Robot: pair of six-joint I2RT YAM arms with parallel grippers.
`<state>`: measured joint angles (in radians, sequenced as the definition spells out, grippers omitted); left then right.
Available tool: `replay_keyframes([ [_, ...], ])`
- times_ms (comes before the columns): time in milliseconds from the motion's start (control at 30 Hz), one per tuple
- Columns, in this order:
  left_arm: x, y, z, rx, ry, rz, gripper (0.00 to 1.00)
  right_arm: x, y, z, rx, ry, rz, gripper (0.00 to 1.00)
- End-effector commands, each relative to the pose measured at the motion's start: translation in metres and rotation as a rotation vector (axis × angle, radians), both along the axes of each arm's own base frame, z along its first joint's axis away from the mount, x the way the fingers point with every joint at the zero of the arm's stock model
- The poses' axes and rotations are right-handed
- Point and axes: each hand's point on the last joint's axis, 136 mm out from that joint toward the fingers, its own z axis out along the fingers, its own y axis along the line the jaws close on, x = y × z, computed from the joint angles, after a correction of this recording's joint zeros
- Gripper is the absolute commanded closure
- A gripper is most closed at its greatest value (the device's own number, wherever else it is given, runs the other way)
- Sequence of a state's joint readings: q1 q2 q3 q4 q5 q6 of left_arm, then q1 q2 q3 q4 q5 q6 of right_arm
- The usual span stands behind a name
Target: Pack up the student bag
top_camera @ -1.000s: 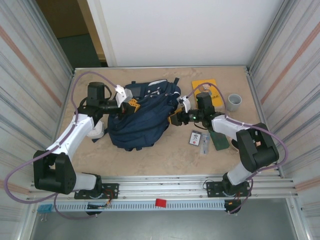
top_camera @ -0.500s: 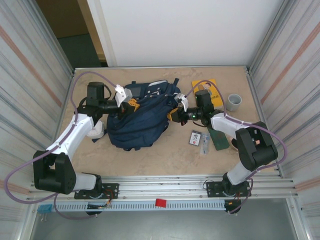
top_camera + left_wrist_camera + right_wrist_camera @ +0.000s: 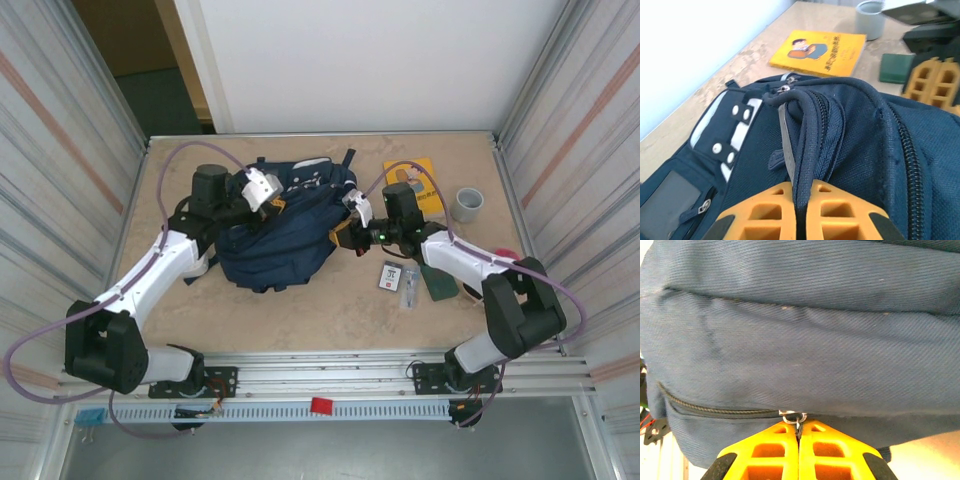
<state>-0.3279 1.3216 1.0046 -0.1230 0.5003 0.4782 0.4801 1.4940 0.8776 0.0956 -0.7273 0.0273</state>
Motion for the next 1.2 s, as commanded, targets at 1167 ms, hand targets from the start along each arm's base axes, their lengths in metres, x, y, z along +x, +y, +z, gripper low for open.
replay_keyframes([
  [1167, 0.059, -0.017, 0.019, -0.051, -0.011, 0.511, 1.00, -0.041, 0.061, 0.030, -0.102, 0.449, -0.387, 1.00],
])
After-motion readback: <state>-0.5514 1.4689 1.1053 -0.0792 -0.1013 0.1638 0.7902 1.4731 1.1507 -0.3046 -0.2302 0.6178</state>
